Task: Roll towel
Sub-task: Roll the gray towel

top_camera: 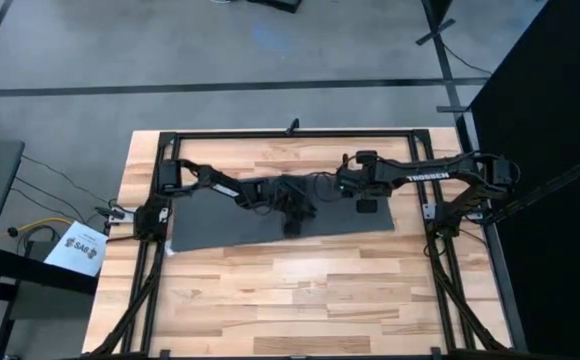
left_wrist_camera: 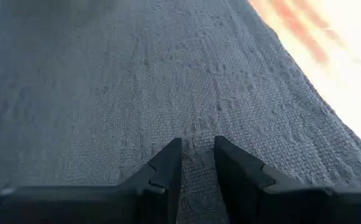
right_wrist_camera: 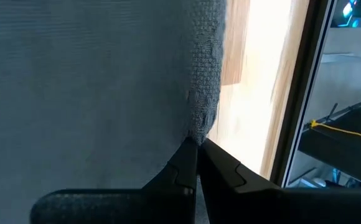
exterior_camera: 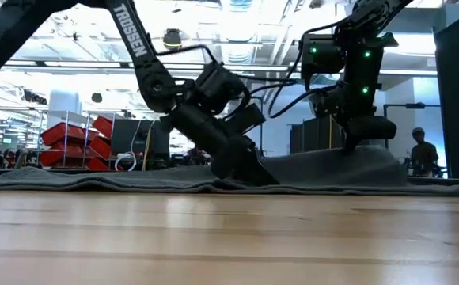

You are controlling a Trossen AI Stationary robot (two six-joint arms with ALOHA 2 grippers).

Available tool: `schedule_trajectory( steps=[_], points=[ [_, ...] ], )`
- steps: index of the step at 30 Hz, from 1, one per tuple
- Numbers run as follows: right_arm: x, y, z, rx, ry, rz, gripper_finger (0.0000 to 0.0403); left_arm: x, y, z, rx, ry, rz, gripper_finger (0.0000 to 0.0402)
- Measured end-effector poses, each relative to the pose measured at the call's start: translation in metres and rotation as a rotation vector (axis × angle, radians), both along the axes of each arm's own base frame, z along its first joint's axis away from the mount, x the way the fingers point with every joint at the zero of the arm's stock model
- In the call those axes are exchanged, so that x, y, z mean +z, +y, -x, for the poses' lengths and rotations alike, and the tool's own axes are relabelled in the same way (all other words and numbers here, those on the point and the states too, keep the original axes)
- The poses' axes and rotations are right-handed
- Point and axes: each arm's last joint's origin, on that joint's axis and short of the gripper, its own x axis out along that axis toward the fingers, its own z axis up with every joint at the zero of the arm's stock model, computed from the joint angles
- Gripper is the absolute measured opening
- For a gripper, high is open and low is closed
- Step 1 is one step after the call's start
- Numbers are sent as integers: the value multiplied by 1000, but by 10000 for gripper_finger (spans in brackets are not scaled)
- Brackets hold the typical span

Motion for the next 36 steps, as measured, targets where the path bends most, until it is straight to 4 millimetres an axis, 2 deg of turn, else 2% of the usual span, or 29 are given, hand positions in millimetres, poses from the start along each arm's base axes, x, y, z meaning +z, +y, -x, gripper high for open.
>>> schedule_trajectory(
  steps=[6, 12, 19, 24, 28, 32, 36],
  points=[
    [0, 10, -5, 34, -30, 7, 0, 0, 21, 5, 3, -19, 59, 81],
    [-1, 25, -7, 37, -60, 2, 0, -1, 23, 6, 11, -11, 67, 81],
    [-6, 34, 0, 7, -19, 2, 0, -3, 24, 8, 2, 18, 65, 81],
    [-2, 25, 0, 17, -29, 62, 0, 3, 20, 9, -25, 24, 31, 81],
    [1, 14, 0, 18, -35, 74, 0, 20, 10, 13, -54, 59, 0, 81],
    [1, 5, -2, 39, -36, 68, 0, 50, 3, 10, -57, -39, -62, 81],
    [1, -4, -2, 55, -33, 54, 0, 55, -10, 1, -89, -88, -82, 81]
  ],
)
